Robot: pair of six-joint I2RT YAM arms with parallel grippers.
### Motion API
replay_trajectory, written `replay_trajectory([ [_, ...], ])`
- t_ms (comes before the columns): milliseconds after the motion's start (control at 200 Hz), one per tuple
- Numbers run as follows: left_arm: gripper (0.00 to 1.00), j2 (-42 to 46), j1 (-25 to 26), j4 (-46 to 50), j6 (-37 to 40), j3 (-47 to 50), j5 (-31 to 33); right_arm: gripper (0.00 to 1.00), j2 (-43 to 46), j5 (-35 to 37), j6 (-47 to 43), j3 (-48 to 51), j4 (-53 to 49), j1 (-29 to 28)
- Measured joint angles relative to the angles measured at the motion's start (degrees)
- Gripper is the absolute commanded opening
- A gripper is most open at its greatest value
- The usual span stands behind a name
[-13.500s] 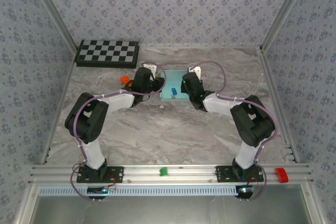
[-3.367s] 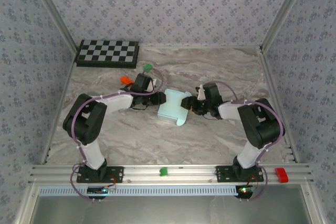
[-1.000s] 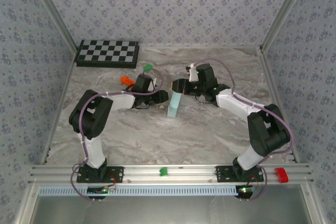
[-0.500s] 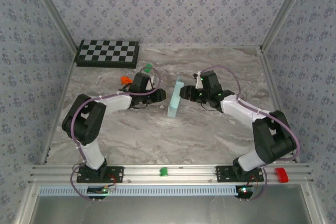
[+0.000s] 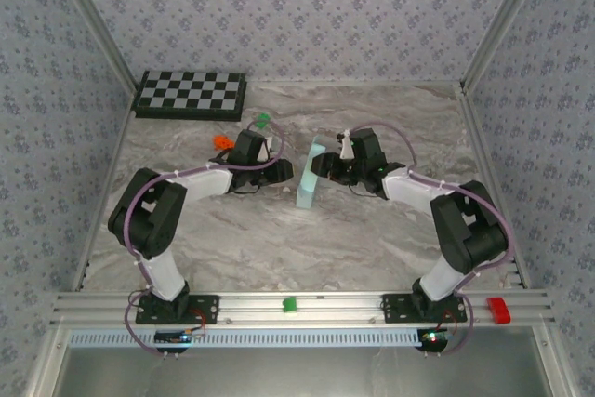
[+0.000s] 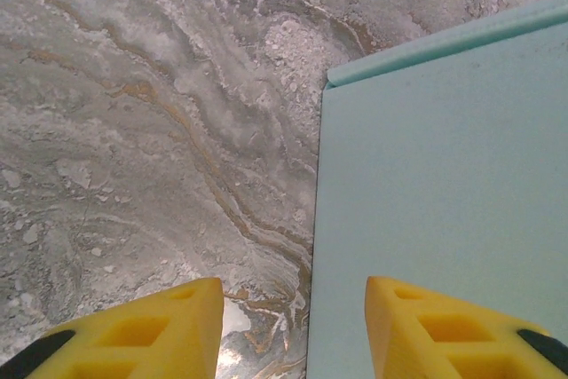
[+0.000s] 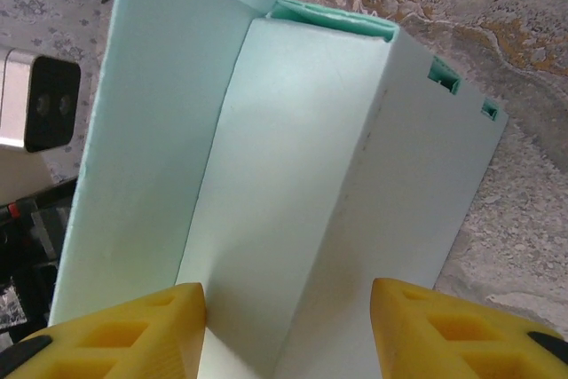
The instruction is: Fold the paper box
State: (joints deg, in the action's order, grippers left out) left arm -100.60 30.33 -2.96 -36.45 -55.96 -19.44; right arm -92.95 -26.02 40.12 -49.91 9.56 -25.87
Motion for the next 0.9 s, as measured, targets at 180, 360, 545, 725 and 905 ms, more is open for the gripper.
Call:
replay_trajectory([
  [180,0.46,0.02,0.0,0.44,0.42,0.02,0.79,0.47,-0.11,0.98,0.92,0.0,-0.55,-0.13],
  [360,0.45,0.48,0.0,1.62,0.63,0.0,1.4,0.44,-0.11,2.86,1.6,-0.07,-1.22,-0.74],
  [545,0.45,1.18,0.0,1.95,0.96,0.0,2.23,0.44,-0.11,3.39,2.16,-0.42,-1.73,-1.01],
  [725,0.45,2.73,0.0,3.65,1.73,-0.02,3.08,0.45,-0.04,3.58,2.6,-1.14,-2.29,-1.01],
  [905,0.46,4.22,0.0,7.19,2.97,-2.1,4.57,0.5,0.57,4.11,3.02,-2.01,-4.15,-0.92],
])
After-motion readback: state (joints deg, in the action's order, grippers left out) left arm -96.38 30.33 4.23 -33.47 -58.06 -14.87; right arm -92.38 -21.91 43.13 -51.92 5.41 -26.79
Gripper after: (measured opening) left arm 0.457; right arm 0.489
